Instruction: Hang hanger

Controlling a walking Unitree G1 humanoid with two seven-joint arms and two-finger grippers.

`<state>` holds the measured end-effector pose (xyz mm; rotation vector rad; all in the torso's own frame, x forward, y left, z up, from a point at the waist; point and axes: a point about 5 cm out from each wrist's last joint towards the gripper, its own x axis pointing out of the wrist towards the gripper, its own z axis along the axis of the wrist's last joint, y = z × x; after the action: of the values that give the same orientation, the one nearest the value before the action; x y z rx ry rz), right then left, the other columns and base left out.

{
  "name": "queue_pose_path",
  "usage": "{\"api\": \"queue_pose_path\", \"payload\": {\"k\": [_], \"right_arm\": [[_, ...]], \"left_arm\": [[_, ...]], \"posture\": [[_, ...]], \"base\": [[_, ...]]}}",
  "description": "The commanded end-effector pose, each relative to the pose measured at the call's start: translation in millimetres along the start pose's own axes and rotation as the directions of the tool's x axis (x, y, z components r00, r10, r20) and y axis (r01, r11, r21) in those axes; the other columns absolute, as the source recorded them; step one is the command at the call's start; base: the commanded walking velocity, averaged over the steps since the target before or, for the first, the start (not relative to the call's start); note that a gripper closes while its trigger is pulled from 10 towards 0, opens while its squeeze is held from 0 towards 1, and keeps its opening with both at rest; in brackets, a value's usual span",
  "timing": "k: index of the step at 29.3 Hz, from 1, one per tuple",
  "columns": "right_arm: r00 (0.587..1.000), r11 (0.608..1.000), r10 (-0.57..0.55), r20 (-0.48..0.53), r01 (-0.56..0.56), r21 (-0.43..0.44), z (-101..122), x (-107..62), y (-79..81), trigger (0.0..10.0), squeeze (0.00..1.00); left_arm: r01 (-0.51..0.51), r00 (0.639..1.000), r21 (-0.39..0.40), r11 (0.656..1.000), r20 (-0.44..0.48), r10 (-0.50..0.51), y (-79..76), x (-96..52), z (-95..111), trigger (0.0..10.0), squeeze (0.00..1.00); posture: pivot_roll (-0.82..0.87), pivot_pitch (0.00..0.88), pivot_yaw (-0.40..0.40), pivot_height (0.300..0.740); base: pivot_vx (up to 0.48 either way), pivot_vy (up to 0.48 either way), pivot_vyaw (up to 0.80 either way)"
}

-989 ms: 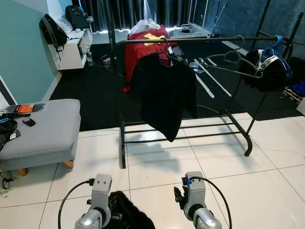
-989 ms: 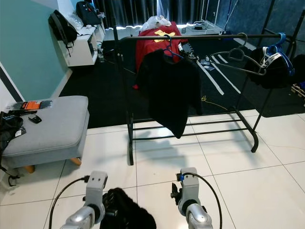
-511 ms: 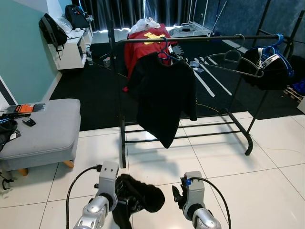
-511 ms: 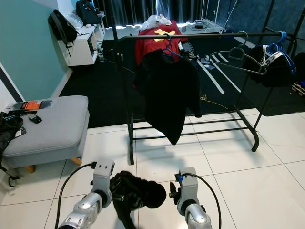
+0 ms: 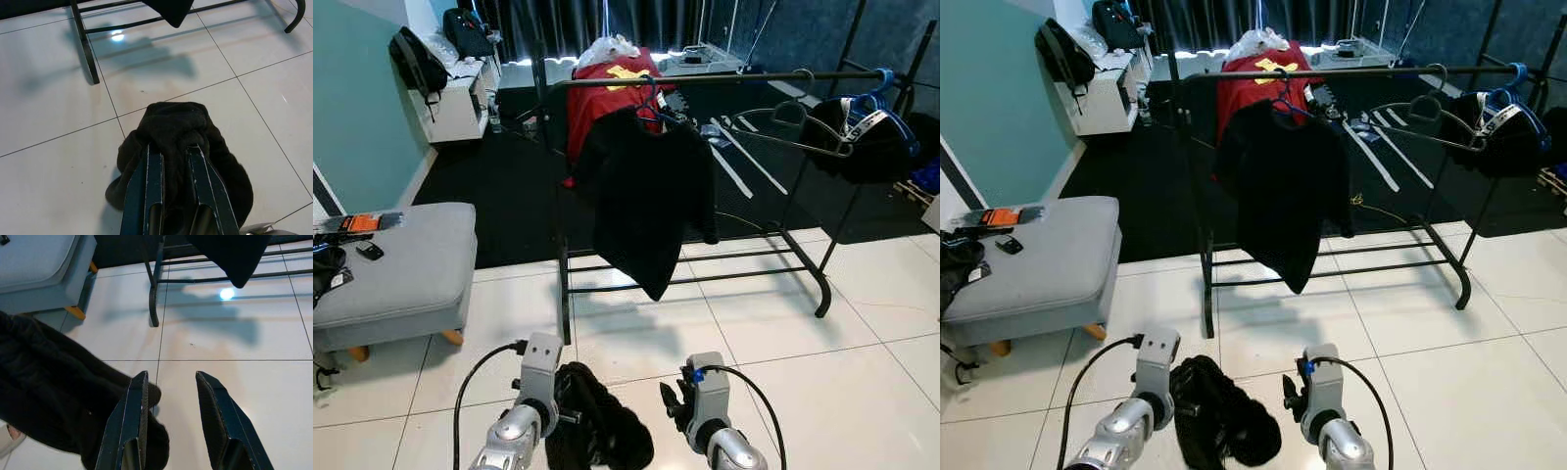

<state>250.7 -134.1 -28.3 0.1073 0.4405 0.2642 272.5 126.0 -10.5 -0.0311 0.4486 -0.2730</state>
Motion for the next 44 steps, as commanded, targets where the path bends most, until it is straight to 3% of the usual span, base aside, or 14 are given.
{"api": "queue_pose_path", "payload": {"k": [1,9,14,22,29,35,39,44], "right_arm": [[1.0,1.0,0.001,-0.013,-0.001,0.024,-2.9,-0.2,1.6,10.0,0.0],[1.0,0.999,0.0,-0.012,0.0,0.037,-2.9,-0.2,1.2,10.0,0.0],[0.991,1.0,0.007,-0.134,-0.006,0.007,-11.2,2.0,3.1,10.0,0.0],[0.991,0.999,0.031,-0.133,-0.032,-0.007,-8.2,4.0,4.6,10.0,0.0],[0.995,1.0,-0.004,-0.097,0.007,0.027,-3.7,5.7,3.6,10.0,0.0],[0.991,0.998,-0.044,-0.127,0.037,-0.057,-0.4,10.7,6.2,10.0,0.0],[0.992,0.998,-0.044,-0.121,0.039,-0.04,1.5,12.6,8.9,10.0,0.0],[0.991,0.998,-0.038,-0.127,0.031,-0.057,2.5,13.2,8.5,10.0,0.0]], "left_arm": [[0.01,1.0,0.009,1.0,0.003,-0.01,-0.8,-0.7,-1.5,10.0,0.0],[-0.014,1.0,0.007,1.0,0.024,0.014,1.3,-1.3,0.2,10.0,0.0],[-0.048,0.999,-0.036,0.998,-0.014,0.047,5.3,-1.4,-4.0,10.0,0.0],[-0.014,1.0,-0.062,0.998,-0.001,0.014,3.4,-0.1,-1.2,10.0,0.0],[-0.053,0.999,-0.016,0.998,-0.008,0.053,9.3,3.1,6.2,10.0,0.0],[-0.07,0.997,-0.006,0.998,-0.018,0.069,15.7,3.1,8.3,10.0,0.0],[-0.028,0.998,0.058,0.998,-0.057,0.031,14.7,0.6,0.7,10.0,0.0],[-0.034,0.997,0.051,0.998,-0.062,0.037,15.1,-0.7,-1.5,10.0,0.0]], "posture": [[0.04,0.03,0.019,0.74],[0.04,0.016,0.014,0.74],[0.04,0.003,0.012,0.74],[0.03,0.005,0.011,0.74],[0.02,0.024,0.009,0.74],[0.05,0.013,-0.009,0.74],[0.06,0.013,-0.023,0.74],[0.06,0.004,-0.039,0.74]], "base": [[0.0,0.0,0.0],[0.0,0.0,0.0],[0.0,0.0,0.0],[0.0,0.0,0.0],[0.0,0.0,0.0],[0.0,0.0,0.0],[0.0,0.0,0.0],[0.0,0.0,0.0]]}}
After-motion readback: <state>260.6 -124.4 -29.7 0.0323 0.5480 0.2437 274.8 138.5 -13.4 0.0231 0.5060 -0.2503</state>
